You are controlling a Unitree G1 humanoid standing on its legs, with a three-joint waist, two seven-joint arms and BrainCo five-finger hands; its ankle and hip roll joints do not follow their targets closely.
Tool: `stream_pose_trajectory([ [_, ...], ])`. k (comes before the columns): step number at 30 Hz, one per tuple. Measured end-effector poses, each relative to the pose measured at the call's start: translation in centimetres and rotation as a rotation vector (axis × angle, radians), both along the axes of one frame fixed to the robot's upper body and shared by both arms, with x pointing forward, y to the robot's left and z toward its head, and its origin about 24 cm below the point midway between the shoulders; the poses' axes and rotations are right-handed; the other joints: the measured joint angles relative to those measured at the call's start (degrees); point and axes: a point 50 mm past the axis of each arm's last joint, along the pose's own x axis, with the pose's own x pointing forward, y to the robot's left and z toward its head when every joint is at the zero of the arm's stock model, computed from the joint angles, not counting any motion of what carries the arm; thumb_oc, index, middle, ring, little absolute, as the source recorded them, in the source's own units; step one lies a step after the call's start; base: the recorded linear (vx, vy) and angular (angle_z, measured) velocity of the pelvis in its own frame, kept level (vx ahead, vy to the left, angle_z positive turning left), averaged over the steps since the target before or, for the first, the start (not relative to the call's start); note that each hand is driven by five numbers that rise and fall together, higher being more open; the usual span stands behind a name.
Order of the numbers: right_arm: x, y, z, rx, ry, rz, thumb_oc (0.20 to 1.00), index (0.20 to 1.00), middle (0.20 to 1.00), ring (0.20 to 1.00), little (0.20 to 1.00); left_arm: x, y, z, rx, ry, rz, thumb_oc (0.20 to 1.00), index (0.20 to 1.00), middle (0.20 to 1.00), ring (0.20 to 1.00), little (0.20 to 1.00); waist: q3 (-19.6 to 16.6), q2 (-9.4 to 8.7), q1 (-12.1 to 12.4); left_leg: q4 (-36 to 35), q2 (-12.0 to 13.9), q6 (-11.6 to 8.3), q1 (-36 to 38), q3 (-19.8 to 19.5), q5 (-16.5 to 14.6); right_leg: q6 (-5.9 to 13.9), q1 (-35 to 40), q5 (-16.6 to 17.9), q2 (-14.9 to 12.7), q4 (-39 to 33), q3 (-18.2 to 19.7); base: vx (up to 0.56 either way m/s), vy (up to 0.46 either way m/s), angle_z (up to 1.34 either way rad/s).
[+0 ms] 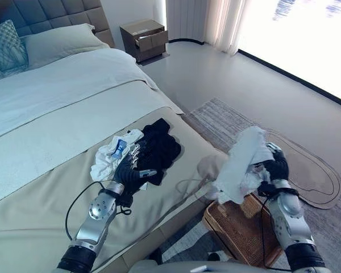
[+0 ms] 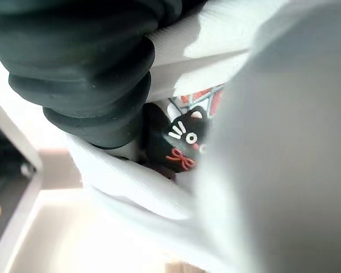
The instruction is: Pick up clothes into the bucket
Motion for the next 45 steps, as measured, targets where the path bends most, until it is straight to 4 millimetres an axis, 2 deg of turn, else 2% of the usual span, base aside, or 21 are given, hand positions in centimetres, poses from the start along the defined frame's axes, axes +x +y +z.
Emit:
stream_pose_trajectory([
  [4, -0.7, -2.0, -0.9, -0.005, 0.042, -0.115, 0.200, 0.200, 0.200, 0.200, 0.200, -1.2, 0.6, -1.7, -0.004, 0.080, 0.010, 1.000, 1.000, 1.000, 1.000, 1.000, -0.4, -0.63, -0.2, -0.5, 0.4, 0.00, 0.6, 0.9, 0.0, -0.08, 0.0, 0.1, 0.2, -0.4, 0.6, 0.00, -0.013, -0.10],
  [8, -1.6, -3.7, -1.7, -0.028, 0.093, -0.186, 0.200, 0.200, 0.200, 0.200, 0.200, -1.9, 1.6, -2.4, -0.076, 0.106, 0.095, 1.000, 1.000, 1.000, 1.000, 1.000, -0.4, -0.69, -0.3, -0.6, 0.5, -0.01, 0.6, 1.2, 0.0, -0.08, -0.1, 0.1, 0.3, -0.5, 0.8, -0.01, -0.013, -0.05],
  [13, -2.3, -4.0, -2.6, -0.064, 0.143, -0.209, 0.200, 0.200, 0.200, 0.200, 0.200, -2.1, 3.1, -2.1, -0.200, 0.061, 0.250, 1.000, 1.000, 1.000, 1.000, 1.000, -0.4, -0.70, -0.2, -0.2, 0.6, -0.01, -0.5, 1.2, -0.1, -0.10, -1.6, 0.0, 0.3, 0.3, 0.9, -0.07, -0.008, 0.00],
  [15, -2.4, -4.1, -3.0, -0.064, 0.161, -0.215, 0.200, 0.200, 0.200, 0.200, 0.200, -2.1, 3.1, -2.0, -0.232, 0.044, 0.279, 1.000, 1.000, 1.000, 1.000, 1.000, -0.3, -0.67, -0.1, 0.5, 0.6, 0.01, -2.1, 1.2, 0.0, -0.10, -3.1, 0.0, 0.2, 1.2, 0.9, -0.15, 0.006, -0.01],
  [17, -2.5, -4.3, -3.8, -0.060, 0.197, -0.231, 0.200, 0.200, 0.200, 0.200, 0.200, -2.0, 3.0, -1.9, -0.275, 0.027, 0.313, 1.000, 1.000, 1.000, 1.000, 1.000, 1.4, -0.69, -0.1, 2.7, 0.2, 0.01, -4.3, 1.2, 0.0, 0.05, -5.5, -0.2, -0.2, 3.3, 1.3, -0.25, 0.015, -0.01],
  [22, 0.1, -4.2, -2.5, -0.063, 0.146, -0.274, 0.200, 0.200, 0.200, 0.200, 0.200, 0.0, 2.7, 0.2, -0.297, -0.092, 0.325, 1.000, 1.000, 1.000, 1.000, 1.000, 9.3, -0.15, -0.2, 9.4, -0.7, 0.39, -12.2, 1.2, -0.5, -0.31, -15.4, -3.5, -2.5, 14.8, 2.4, -0.18, 0.006, 0.03],
  [24, 1.5, -3.9, -1.7, -0.055, 0.116, -0.286, 0.200, 0.200, 0.200, 0.200, 0.200, 1.1, 2.6, 1.6, -0.315, -0.158, 0.333, 1.000, 1.000, 1.000, 1.000, 1.000, 13.3, -0.17, 0.0, 13.3, -1.5, 0.80, -16.5, 1.2, -1.6, -0.92, -21.5, -5.8, -3.9, 22.0, 3.5, -0.15, -0.005, 0.07],
  [29, 3.3, -3.2, -0.2, -0.060, 0.053, -0.287, 0.200, 0.200, 0.200, 0.200, 0.200, 1.4, 2.8, 3.0, -0.328, -0.232, 0.367, 1.000, 1.000, 1.000, 1.000, 1.000, 16.2, -0.27, -0.1, 20.2, -2.1, 1.33, -24.7, 1.4, -3.6, -1.77, -30.7, -8.4, -5.2, 30.6, 5.3, -0.12, -0.004, 0.02],
  [33, 5.0, -3.5, 1.1, -0.072, 0.029, -0.322, 0.200, 0.200, 0.200, 0.200, 0.200, 1.6, 2.5, 5.6, -0.360, -0.355, 0.371, 1.000, 1.000, 1.000, 1.000, 1.000, 18.5, -0.24, 0.1, 27.2, -1.9, 1.38, -33.7, 1.3, -4.8, -2.68, -39.9, -9.8, -5.4, 37.9, 6.7, -0.09, -0.006, 0.01],
  [36, 6.4, -3.9, 2.9, -0.109, -0.004, -0.328, 0.200, 0.200, 0.200, 0.200, 0.200, 1.9, 2.4, 7.4, -0.378, -0.437, 0.369, 1.000, 1.000, 1.000, 1.000, 1.000, 21.1, -0.13, 0.2, 32.7, -1.4, 1.23, -39.4, 1.4, -6.4, -3.17, -45.6, -11.1, -5.2, 42.8, 7.8, -0.06, 0.000, -0.04],
  [40, 7.1, -4.3, 4.1, -0.120, -0.036, -0.357, 0.200, 0.200, 0.200, 0.200, 0.200, 2.1, 2.2, 8.9, -0.391, -0.498, 0.363, 1.000, 1.000, 1.000, 1.000, 1.000, 21.8, 0.09, 0.0, 36.8, -1.1, 1.06, -44.3, 1.3, -7.4, -3.74, -50.6, -11.8, -5.0, 46.6, 8.5, -0.05, 0.003, -0.05],
  [41, 7.4, -4.6, 5.0, -0.132, -0.057, -0.365, 0.200, 0.200, 0.200, 0.200, 0.200, 2.1, 2.3, 9.5, -0.389, -0.525, 0.359, 1.000, 1.000, 1.000, 1.000, 1.000, 21.9, 0.17, 0.0, 37.8, -1.0, 0.91, -46.3, 1.3, -7.5, -3.93, -52.7, -12.0, -4.9, 47.7, 8.7, -0.05, 0.005, -0.02],
  [45, 8.0, -5.8, 6.9, -0.152, -0.096, -0.417, 0.200, 0.200, 0.200, 0.200, 0.200, 2.1, 2.2, 10.0, -0.402, -0.551, 0.363, 1.000, 1.000, 1.000, 1.000, 1.000, 22.5, 0.82, 0.3, 40.6, -0.7, 0.82, -50.3, 1.4, -7.9, -4.31, -56.7, -12.3, -4.8, 50.2, 9.2, -0.03, 0.006, -0.02],
])
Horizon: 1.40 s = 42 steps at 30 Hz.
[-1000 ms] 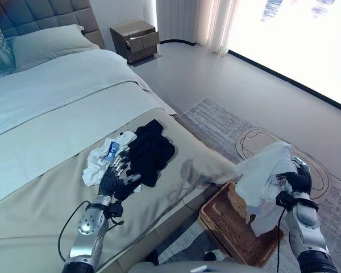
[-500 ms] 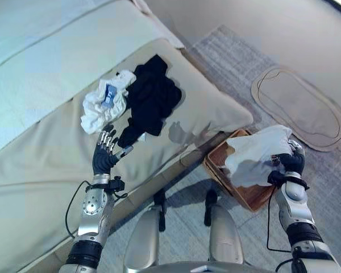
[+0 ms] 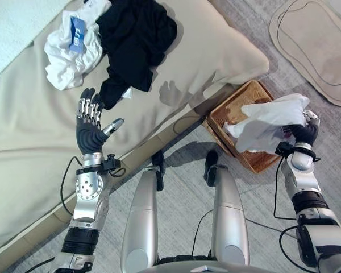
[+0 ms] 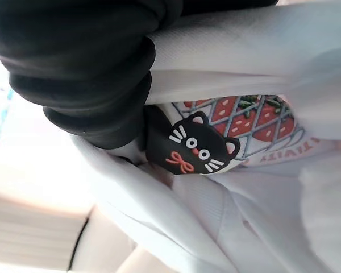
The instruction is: Pick up clothes into the bucket
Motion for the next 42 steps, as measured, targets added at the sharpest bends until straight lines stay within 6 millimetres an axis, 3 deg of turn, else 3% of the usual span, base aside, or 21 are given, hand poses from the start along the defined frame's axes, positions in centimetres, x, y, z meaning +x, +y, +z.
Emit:
stream_pose_trajectory([
  [5, 0.2, -0.6, 1.2, -0.023, -0.031, -0.030, 0.200, 0.200, 0.200, 0.200, 0.200, -0.1, -0.2, 0.0, -0.002, -0.004, -0.001, 1.000, 1.000, 1.000, 1.000, 1.000, 0.2, 0.39, 0.3, 2.5, 0.0, 0.08, -2.8, 0.2, -1.1, -0.25, -3.1, -0.9, 0.0, 2.5, 0.8, 0.04, -0.002, -0.01],
  [10, 0.2, -0.8, 0.6, -0.031, 0.006, -0.045, 0.200, 0.200, 0.200, 0.200, 0.200, -0.2, -0.3, 0.3, -0.007, -0.018, 0.000, 1.000, 1.000, 1.000, 1.000, 1.000, 0.1, 0.58, 1.3, 5.6, 0.1, 0.28, -5.6, 0.1, -2.5, -0.77, -5.9, -2.1, 0.0, 5.5, 1.2, 0.01, -0.003, -0.01],
  [23, 3.4, 1.0, 0.9, -0.153, 0.166, 0.008, 0.200, 0.200, 0.200, 0.200, 0.200, -0.6, -1.2, 1.4, 0.018, -0.065, -0.055, 1.000, 1.000, 1.000, 1.000, 1.000, 0.8, 2.11, 3.3, 12.4, -0.8, 0.43, -13.6, -0.2, -4.2, -1.22, -13.7, -4.6, -1.3, 12.6, 2.1, 0.00, 0.000, 0.04],
  [32, 3.8, 1.1, 0.9, -0.185, 0.217, 0.000, 0.200, 0.200, 0.200, 0.200, 0.200, -0.6, -1.5, 2.0, 0.000, -0.085, -0.087, 1.000, 1.000, 1.000, 1.000, 1.000, 0.9, 2.55, 4.4, 16.5, -1.5, 0.45, -17.2, -0.6, -5.3, -1.50, -17.2, -6.1, -2.1, 17.1, 2.7, 0.01, -0.003, 0.05],
  [33, 3.8, 1.0, 0.9, -0.184, 0.220, -0.004, 0.442, 0.442, 0.442, 0.442, 0.442, -0.6, -1.5, 2.0, 0.001, -0.085, -0.086, 1.000, 1.000, 1.000, 1.000, 1.000, 0.9, 2.55, 4.4, 16.5, -1.5, 0.45, -17.2, -0.6, -5.3, -1.50, -17.2, -6.1, -2.2, 17.1, 2.7, 0.00, 0.000, 0.00],
  [34, 3.8, 0.9, 0.8, -0.182, 0.224, -0.009, 0.918, 0.918, 0.918, 0.918, 0.918, -0.6, -1.5, 2.0, 0.001, -0.086, -0.084, 1.000, 1.000, 1.000, 1.000, 1.000, 0.9, 2.55, 4.4, 16.5, -1.5, 0.45, -17.2, -0.6, -5.3, -1.50, -17.2, -6.1, -2.2, 17.1, 2.7, 0.00, 0.000, 0.00],
  [35, 3.7, 0.9, 0.8, -0.181, 0.227, -0.013, 1.000, 1.000, 1.000, 1.000, 1.000, -0.6, -1.5, 2.0, 0.000, -0.086, -0.082, 1.000, 1.000, 1.000, 1.000, 1.000, 0.9, 2.55, 4.3, 16.5, -1.6, 0.45, -17.2, -0.6, -5.3, -1.50, -17.2, -6.1, -2.2, 17.1, 2.7, 0.00, 0.000, 0.00],
  [42, 3.4, -0.1, 0.4, -0.152, 0.268, -0.091, 1.000, 1.000, 1.000, 1.000, 1.000, -0.6, -1.4, 2.1, -0.005, -0.089, -0.075, 1.000, 1.000, 1.000, 1.000, 1.000, 0.9, 2.57, 4.3, 15.8, -1.6, 0.56, -17.1, -0.6, -5.2, -1.52, -17.1, -6.1, -2.2, 16.6, 2.7, 0.00, 0.000, 0.00],
])
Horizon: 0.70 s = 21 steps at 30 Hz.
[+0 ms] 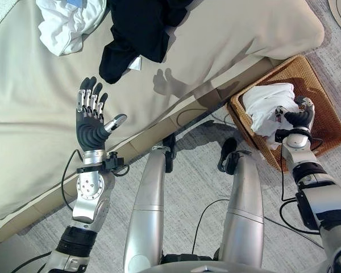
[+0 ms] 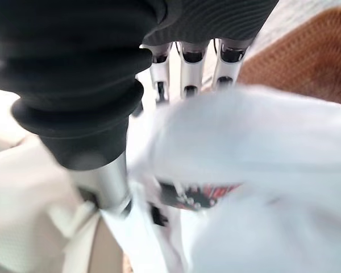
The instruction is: Pick up clothes into the bucket
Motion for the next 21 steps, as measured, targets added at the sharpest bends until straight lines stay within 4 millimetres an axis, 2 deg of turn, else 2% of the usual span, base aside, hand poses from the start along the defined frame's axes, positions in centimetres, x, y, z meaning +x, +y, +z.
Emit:
stream_pose_trajectory([
  [5, -0.5, -1.0, -0.2, 0.050, 0.000, -0.077, 1.000, 1.000, 1.000, 1.000, 1.000, 0.0, 0.0, 0.1, -0.001, -0.004, 0.001, 1.000, 1.000, 1.000, 1.000, 1.000, -0.3, 0.03, -0.1, -3.5, 0.0, 0.86, 3.4, 0.1, 0.6, 0.30, 3.4, 0.7, 0.0, -3.4, -0.6, 0.00, 0.000, 0.00],
  [8, -1.1, -1.7, -0.8, 0.090, 0.003, -0.135, 1.000, 1.000, 1.000, 1.000, 1.000, -0.1, 0.1, -0.2, -0.001, 0.009, 0.004, 1.000, 1.000, 1.000, 1.000, 1.000, -4.0, 0.04, -0.1, -7.1, -0.1, 1.29, 4.1, 0.4, 1.6, 0.95, 4.3, 1.9, 0.1, -7.0, -1.1, -0.05, 0.000, -0.01],
  [9, -1.2, -2.1, -0.7, 0.110, -0.011, -0.156, 1.000, 1.000, 1.000, 1.000, 1.000, 0.0, 0.1, -0.1, -0.001, 0.003, 0.003, 1.000, 1.000, 1.000, 1.000, 1.000, -5.0, -0.02, -0.1, -8.5, -0.1, 0.76, 4.8, 0.4, 3.3, 1.32, 5.0, 3.6, 0.1, -8.4, -1.4, -0.11, 0.005, -0.02],
  [11, -1.4, -2.6, -0.5, 0.138, -0.027, -0.189, 1.000, 1.000, 1.000, 1.000, 1.000, 0.1, 0.0, 0.2, -0.001, -0.008, -0.001, 1.000, 1.000, 1.000, 1.000, 1.000, -5.0, 0.02, -0.2, -11.1, -0.1, 0.89, 7.0, 0.3, 2.9, 1.46, 7.2, 3.5, 0.1, -10.9, -2.1, -0.06, -0.008, 0.00],
  [14, -1.8, -3.2, -0.4, 0.184, -0.055, -0.235, 1.000, 1.000, 1.000, 1.000, 1.000, 0.1, 0.0, 0.0, -0.001, -0.001, 0.000, 1.000, 1.000, 1.000, 1.000, 1.000, -5.7, -0.22, -0.4, -16.2, -0.2, 0.85, 10.6, 0.4, 5.5, 1.97, 10.9, 5.7, 0.3, -15.8, -3.0, -0.02, -0.045, -0.01],
  [18, -1.9, -2.4, -1.1, 0.161, -0.056, -0.190, 1.000, 1.000, 1.000, 1.000, 1.000, 0.3, 0.2, -0.6, 0.002, 0.026, 0.012, 1.000, 1.000, 1.000, 1.000, 1.000, -5.9, -0.37, -1.6, -24.4, -0.3, 0.49, 18.3, -0.2, 8.2, 2.75, 18.6, 7.8, 0.7, -23.0, -4.5, 0.03, -0.060, 0.02],
  [21, -2.1, -1.4, -1.7, 0.136, -0.068, -0.134, 1.000, 1.000, 1.000, 1.000, 1.000, 0.4, 0.4, -0.8, -0.004, 0.033, 0.021, 1.000, 1.000, 1.000, 1.000, 1.000, -6.6, -1.22, -2.4, -28.6, -0.1, 0.19, 22.8, -0.5, 9.3, 2.97, 22.8, 8.4, 1.1, -26.4, -5.5, 0.06, -0.063, 0.03],
])
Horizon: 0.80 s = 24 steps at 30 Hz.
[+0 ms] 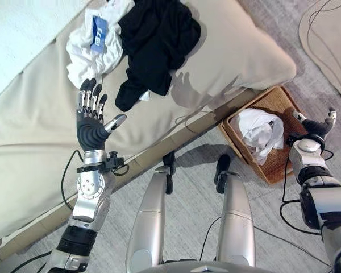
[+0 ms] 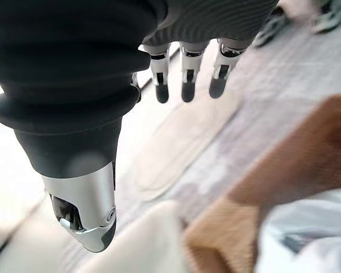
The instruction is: Pick up clothes into the bucket
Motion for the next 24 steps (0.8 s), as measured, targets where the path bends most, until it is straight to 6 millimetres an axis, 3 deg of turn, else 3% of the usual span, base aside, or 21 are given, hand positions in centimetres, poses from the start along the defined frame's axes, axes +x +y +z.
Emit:
stream_pose_trajectory([
  [3, -0.7, 2.2, -1.7, -0.050, 0.009, 0.106, 1.000, 1.000, 1.000, 1.000, 1.000, 0.5, 0.3, -1.5, -0.018, 0.064, 0.029, 1.000, 1.000, 1.000, 1.000, 1.000, -0.5, -0.83, -0.8, -6.0, 0.7, -0.60, 7.3, -1.1, 1.7, 0.08, 7.5, 0.8, 0.8, -4.9, -2.0, 0.10, -0.063, 0.05],
  [5, -1.8, 4.2, -3.9, -0.060, 0.040, 0.189, 1.000, 1.000, 1.000, 1.000, 1.000, 0.3, 1.3, -3.3, 0.000, 0.140, 0.092, 1.000, 1.000, 1.000, 1.000, 1.000, -2.3, -2.50, -1.3, -10.6, 1.5, -0.96, 13.5, -1.2, 2.8, 0.07, 13.2, 1.1, 1.8, -8.5, -2.9, 0.07, -0.024, -0.06],
  [8, -2.2, 5.4, -4.2, -0.076, 0.028, 0.251, 1.000, 1.000, 1.000, 1.000, 1.000, 0.3, 2.2, -4.2, 0.022, 0.180, 0.156, 1.000, 1.000, 1.000, 1.000, 1.000, -3.7, -2.99, -2.1, -12.1, 2.0, -0.91, 15.5, -1.7, 3.3, -0.09, 15.7, 1.4, 2.4, -10.0, -3.8, 0.07, -0.008, 0.03],
  [12, -3.8, 8.9, -5.4, -0.083, 0.009, 0.445, 1.000, 1.000, 1.000, 1.000, 1.000, 0.2, 4.0, -6.1, 0.140, 0.288, 0.342, 1.000, 1.000, 1.000, 1.000, 1.000, -4.0, -3.25, -2.4, -15.4, 2.6, -1.13, 22.6, -2.1, 3.7, -0.12, 23.5, 1.9, 3.3, -14.4, -5.0, 0.07, 0.012, 0.02],
  [17, -4.4, 11.0, -6.5, -0.077, 0.039, 0.587, 1.000, 1.000, 1.000, 1.000, 1.000, 0.2, 5.1, -7.2, 0.256, 0.352, 0.480, 1.000, 1.000, 1.000, 1.000, 1.000, -4.1, -3.23, -2.2, -17.3, 2.7, -1.10, 24.2, -2.0, 4.2, 0.31, 25.4, 3.0, 3.7, -16.8, -5.2, 0.01, 0.025, -0.01],
  [24, -4.0, 15.2, -6.0, -0.163, 0.051, 0.841, 1.000, 1.000, 1.000, 1.000, 1.000, 2.1, 5.8, -8.6, 0.405, 0.449, 0.574, 1.000, 1.000, 1.000, 1.000, 1.000, -3.7, -3.36, -2.1, -17.2, 2.8, -0.92, 24.3, -1.9, 4.5, 0.60, 26.1, 3.9, 4.0, -18.1, -5.3, -0.02, 0.042, -0.01],
])
